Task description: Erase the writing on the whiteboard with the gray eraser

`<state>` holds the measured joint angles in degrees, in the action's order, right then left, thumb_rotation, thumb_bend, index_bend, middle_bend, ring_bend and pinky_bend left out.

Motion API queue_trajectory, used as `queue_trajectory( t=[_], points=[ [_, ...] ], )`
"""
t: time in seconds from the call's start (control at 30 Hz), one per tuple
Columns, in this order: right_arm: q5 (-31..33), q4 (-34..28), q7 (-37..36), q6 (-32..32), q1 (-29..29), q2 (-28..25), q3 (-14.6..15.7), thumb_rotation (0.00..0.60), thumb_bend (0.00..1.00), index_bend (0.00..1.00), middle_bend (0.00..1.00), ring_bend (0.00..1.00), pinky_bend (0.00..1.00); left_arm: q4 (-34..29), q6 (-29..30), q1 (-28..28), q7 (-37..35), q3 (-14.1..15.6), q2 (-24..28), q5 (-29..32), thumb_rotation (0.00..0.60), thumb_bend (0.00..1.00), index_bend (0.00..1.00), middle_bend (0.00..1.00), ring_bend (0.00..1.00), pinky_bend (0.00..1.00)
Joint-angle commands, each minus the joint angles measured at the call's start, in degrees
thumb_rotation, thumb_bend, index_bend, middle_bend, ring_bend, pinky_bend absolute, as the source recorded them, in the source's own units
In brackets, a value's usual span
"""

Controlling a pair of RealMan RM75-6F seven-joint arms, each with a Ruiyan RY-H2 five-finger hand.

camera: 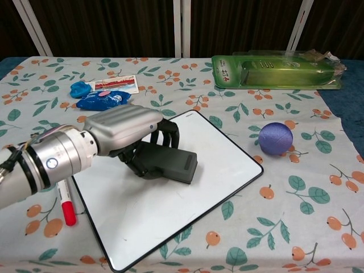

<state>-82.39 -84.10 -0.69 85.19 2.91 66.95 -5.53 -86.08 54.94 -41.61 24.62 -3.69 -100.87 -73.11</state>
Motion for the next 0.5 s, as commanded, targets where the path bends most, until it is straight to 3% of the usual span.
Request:
queue_trajectory(
  t=[0.03,0.3,0.5],
  points=[
    [-0.1,0.0,0.1,0.0,0.0,0.1,0.1,0.6,0.27,0.0,0.0,0.0,0.0,-3.9,1.0,1.0,1.1,2.1,1.9,-1.8,0.6,0.32,0.65,0.66,0.54,0.59],
    [-0.2,-0.5,0.6,0.0,0.0,0.0,0.1,0.6,0.27,0.0,0.0,0.0,0.0,-12.2,1.4,2.6,3.0,6.6,6.8,-4.1,0.6,0.32,0.66,0.67,0.55,0.6],
    [-0.5,-1.0,1.0,0.3,0.0,0.0,0.2,0.6,0.27,0.0,0.0,0.0,0.0,-17.4,4.4,3.6,2.5,5.9,11.2,-6.5,0.6,0.32,0.66,0.67,0.55,0.6]
  ],
)
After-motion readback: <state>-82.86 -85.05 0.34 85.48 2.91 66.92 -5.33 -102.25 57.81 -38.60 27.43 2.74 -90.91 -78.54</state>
